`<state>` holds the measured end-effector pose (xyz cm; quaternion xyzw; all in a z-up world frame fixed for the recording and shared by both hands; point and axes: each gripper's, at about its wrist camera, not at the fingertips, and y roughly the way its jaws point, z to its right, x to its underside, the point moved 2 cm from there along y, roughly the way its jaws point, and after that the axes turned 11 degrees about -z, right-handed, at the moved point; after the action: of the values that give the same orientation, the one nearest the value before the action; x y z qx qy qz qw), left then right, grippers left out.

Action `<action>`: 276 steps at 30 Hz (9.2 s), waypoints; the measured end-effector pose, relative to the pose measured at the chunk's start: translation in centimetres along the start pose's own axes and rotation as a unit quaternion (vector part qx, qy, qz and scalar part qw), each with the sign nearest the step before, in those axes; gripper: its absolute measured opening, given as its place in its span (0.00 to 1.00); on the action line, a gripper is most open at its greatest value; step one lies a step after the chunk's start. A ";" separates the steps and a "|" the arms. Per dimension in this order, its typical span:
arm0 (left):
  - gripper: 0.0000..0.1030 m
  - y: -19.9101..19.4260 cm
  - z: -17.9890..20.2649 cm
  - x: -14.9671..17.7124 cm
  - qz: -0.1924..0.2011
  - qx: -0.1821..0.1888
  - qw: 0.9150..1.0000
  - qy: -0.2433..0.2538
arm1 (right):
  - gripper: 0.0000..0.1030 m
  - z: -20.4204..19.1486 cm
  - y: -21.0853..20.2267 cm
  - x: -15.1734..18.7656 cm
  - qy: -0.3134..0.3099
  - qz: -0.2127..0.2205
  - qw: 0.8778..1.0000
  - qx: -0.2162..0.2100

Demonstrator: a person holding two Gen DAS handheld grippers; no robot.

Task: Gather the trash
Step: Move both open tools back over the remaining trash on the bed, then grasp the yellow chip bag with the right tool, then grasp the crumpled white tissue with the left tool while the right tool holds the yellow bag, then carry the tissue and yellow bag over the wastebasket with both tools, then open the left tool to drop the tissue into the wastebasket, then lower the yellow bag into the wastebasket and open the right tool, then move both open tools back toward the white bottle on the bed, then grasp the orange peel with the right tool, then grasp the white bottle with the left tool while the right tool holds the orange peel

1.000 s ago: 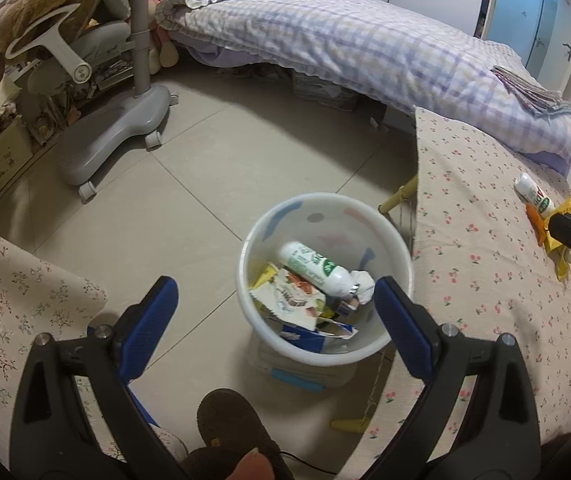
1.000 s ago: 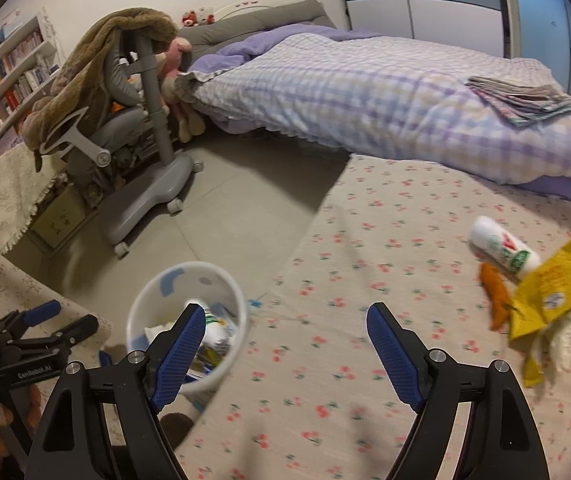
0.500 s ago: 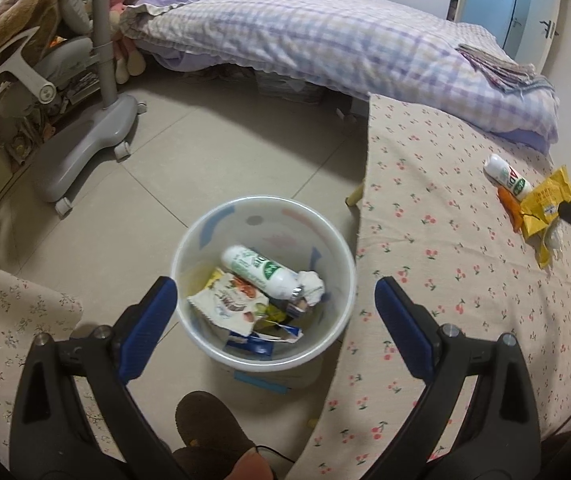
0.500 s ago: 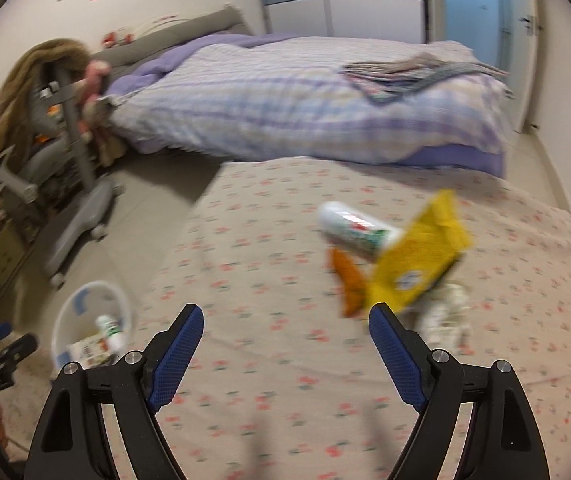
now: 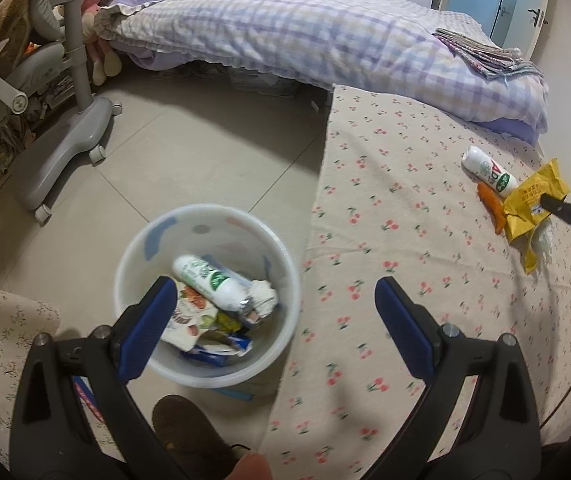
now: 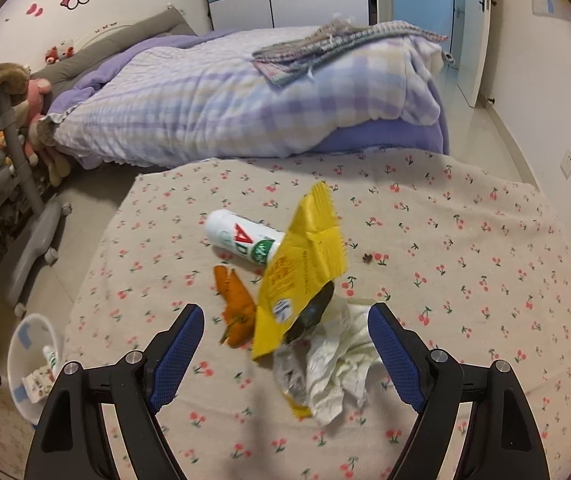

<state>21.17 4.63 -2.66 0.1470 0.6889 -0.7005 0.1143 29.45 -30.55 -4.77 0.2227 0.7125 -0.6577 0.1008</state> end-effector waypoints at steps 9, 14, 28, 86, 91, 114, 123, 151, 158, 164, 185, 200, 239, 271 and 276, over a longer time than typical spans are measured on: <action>0.96 0.7 4.1 -1.6 0.008 0.011 1.000 -0.003 | 0.34 0.5 1.5 -1.3 0.012 0.007 1.000 -0.015; 0.96 0.9 6.9 -1.9 0.011 0.023 1.000 0.008 | 0.12 1.3 1.5 -1.5 0.025 -0.005 0.999 -0.033; 0.96 2.0 15.6 -1.2 0.005 0.045 0.996 0.078 | 0.08 4.8 -9.0 0.8 0.007 0.071 0.993 -0.089; 0.11 0.6 19.0 1.8 0.006 0.124 0.980 0.153 | 0.09 12.0 -10.7 9.1 0.032 0.035 0.998 -0.032; 0.11 0.1 15.5 1.7 0.003 0.112 0.985 0.131 | 0.09 8.9 -9.8 8.8 0.009 0.023 0.999 -0.041; 0.11 0.0 -1.7 1.5 0.000 0.056 0.998 0.016 | 0.09 -7.8 -6.2 6.7 -0.101 0.000 0.991 -0.088; 0.11 1.3 -7.1 2.1 -0.015 0.034 0.999 -0.020 | 0.09 -14.2 -4.8 6.7 -0.136 -0.007 0.984 -0.113; 0.81 3.2 -16.5 5.1 -0.092 -0.060 0.990 -0.091 | 0.09 -30.7 -0.2 7.7 -0.206 -0.036 0.959 -0.193; 0.81 3.5 -17.1 5.3 -0.100 -0.061 0.989 -0.090 | 0.78 -31.0 0.4 7.6 -0.203 -0.036 0.951 -0.231; 0.81 3.3 -16.7 5.2 -0.098 -0.057 0.990 -0.086 | 0.78 -30.5 -0.2 7.7 -0.209 -0.031 0.952 -0.220; 0.94 2.1 -12.3 3.9 -0.085 -0.034 0.994 -0.057 | 0.84 -20.0 -0.5 6.4 -0.148 -0.046 0.981 -0.113; 0.96 2.2 -7.0 2.0 -0.086 -0.021 0.996 -0.029 | 0.95 -7.4 1.6 1.9 -0.008 -0.044 0.999 -0.019; 0.96 3.0 0.1 1.1 -0.105 -0.001 0.995 0.002 | 0.24 -2.3 3.0 1.9 -0.057 -0.087 0.995 -0.009; 0.84 10.2 30.0 -11.1 -0.111 0.069 0.991 -0.011 | 0.24 16.9 -1.0 8.1 0.027 -0.117 0.993 0.018; 0.62 11.8 31.3 -11.8 -0.113 0.058 0.992 -0.006 | 0.24 17.7 -0.1 8.4 0.031 -0.131 0.991 0.021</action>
<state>34.89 -27.41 -9.14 0.0704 0.6590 -0.7482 0.0295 19.32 -46.40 -10.40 0.1493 0.7247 -0.6726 -0.0131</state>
